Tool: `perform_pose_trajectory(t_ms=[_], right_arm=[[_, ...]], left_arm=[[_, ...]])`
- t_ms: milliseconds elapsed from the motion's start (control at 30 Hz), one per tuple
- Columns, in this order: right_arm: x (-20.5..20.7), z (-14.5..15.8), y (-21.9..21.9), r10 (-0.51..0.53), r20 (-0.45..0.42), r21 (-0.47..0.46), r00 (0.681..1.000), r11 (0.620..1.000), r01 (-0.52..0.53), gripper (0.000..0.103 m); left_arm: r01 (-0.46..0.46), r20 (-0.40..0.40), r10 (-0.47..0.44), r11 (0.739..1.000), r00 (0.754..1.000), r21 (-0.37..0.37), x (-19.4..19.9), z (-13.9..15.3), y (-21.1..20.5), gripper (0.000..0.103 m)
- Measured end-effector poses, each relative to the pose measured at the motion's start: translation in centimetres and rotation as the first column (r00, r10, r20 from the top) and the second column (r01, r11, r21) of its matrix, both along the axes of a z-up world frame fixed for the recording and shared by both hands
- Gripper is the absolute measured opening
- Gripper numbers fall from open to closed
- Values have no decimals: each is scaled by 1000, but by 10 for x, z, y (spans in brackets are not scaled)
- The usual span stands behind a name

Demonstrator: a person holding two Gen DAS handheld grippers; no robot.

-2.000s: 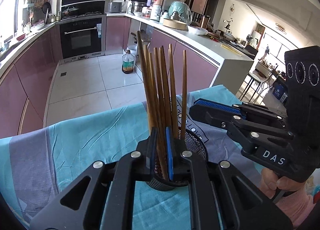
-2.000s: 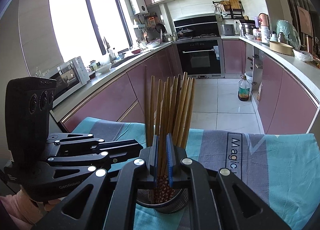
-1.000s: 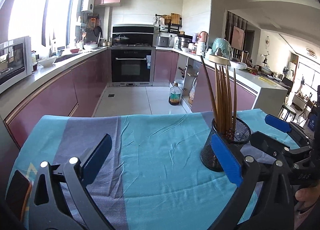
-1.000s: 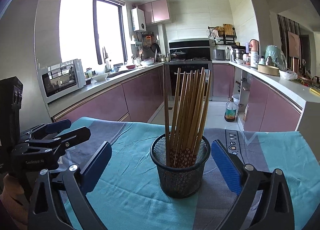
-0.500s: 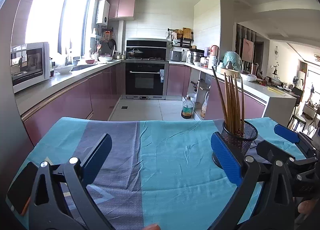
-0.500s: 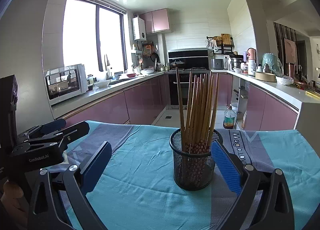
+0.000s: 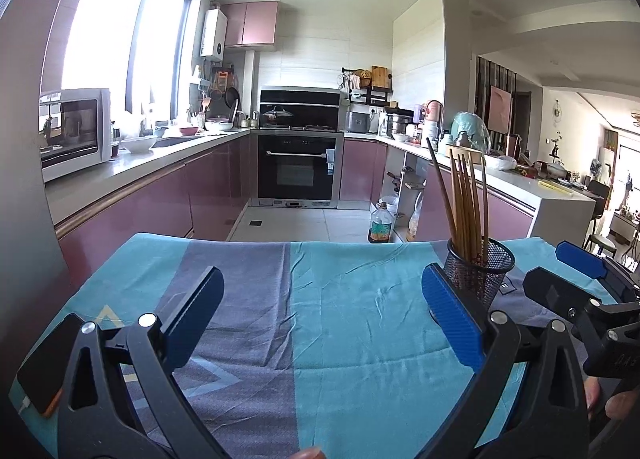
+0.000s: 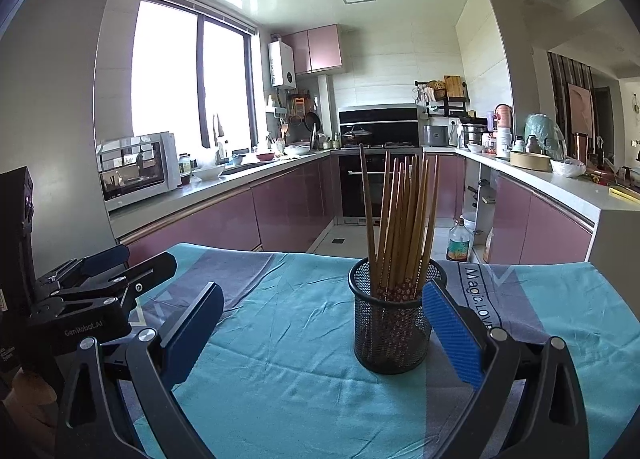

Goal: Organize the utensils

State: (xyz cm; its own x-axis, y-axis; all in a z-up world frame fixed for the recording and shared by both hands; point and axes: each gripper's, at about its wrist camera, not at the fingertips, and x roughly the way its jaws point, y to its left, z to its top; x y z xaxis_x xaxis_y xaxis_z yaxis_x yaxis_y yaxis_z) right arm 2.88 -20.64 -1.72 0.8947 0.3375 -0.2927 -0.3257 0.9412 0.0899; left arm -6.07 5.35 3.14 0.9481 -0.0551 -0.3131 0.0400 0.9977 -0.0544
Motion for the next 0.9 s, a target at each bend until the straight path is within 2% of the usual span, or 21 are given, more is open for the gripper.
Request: perform_pose_trajectory(t_ms=[900], right_arm=[[-5, 1, 4, 6, 22, 4, 1000, 1000, -6, 96]], left_arm=[[-26, 24, 27, 999, 999, -25, -11, 1, 5, 97]])
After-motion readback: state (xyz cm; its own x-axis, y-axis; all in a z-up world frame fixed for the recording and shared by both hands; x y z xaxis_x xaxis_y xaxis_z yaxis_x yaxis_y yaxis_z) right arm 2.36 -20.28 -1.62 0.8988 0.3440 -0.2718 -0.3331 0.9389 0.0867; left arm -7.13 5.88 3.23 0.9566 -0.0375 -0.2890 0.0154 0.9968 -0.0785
